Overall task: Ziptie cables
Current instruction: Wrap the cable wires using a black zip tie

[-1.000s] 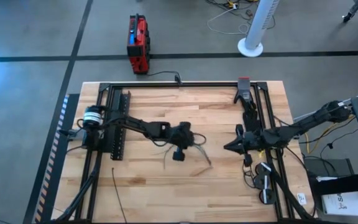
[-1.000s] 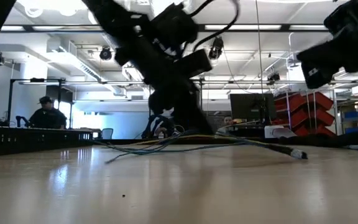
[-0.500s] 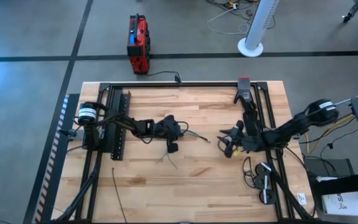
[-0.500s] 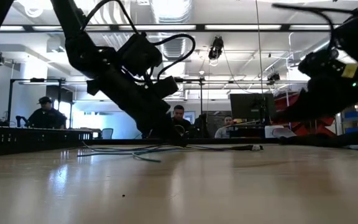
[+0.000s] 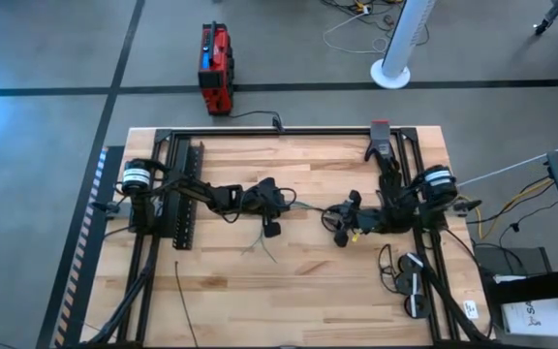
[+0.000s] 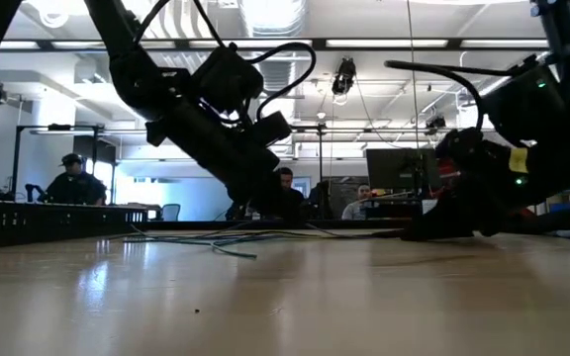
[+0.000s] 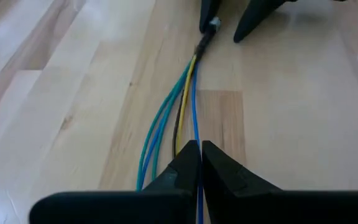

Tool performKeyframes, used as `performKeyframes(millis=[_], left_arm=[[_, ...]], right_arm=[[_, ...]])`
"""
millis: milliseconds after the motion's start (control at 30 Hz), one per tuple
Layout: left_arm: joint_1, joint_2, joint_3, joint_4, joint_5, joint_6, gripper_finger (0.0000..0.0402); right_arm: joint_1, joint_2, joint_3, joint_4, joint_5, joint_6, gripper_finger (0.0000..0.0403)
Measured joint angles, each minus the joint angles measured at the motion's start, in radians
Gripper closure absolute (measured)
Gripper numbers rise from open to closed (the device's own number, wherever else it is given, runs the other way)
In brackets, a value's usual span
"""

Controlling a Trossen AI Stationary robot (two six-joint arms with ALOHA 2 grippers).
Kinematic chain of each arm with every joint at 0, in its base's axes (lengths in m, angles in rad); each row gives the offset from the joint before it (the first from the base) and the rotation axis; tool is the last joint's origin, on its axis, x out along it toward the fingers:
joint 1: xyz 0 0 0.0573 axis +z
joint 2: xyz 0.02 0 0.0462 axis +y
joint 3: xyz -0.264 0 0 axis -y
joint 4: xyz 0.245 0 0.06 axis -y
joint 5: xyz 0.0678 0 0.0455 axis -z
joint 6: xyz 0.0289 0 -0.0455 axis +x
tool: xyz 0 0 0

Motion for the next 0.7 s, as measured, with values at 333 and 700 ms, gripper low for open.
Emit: performKeyframes(millis=[333, 700], left_arm=[[0.0, 0.0, 0.0, -0.008, 0.0, 0.0, 0.0401], [-0.001, 0.0, 0.0, 0.002, -0.003, -0.034, 0.0399]], right_arm=[[-0.009, 0.112, 0.016, 0.124, 0.0, -0.051, 0.0324], [-0.009, 0.033, 0.012, 0.06, -0.01, -0.222, 0.0394]])
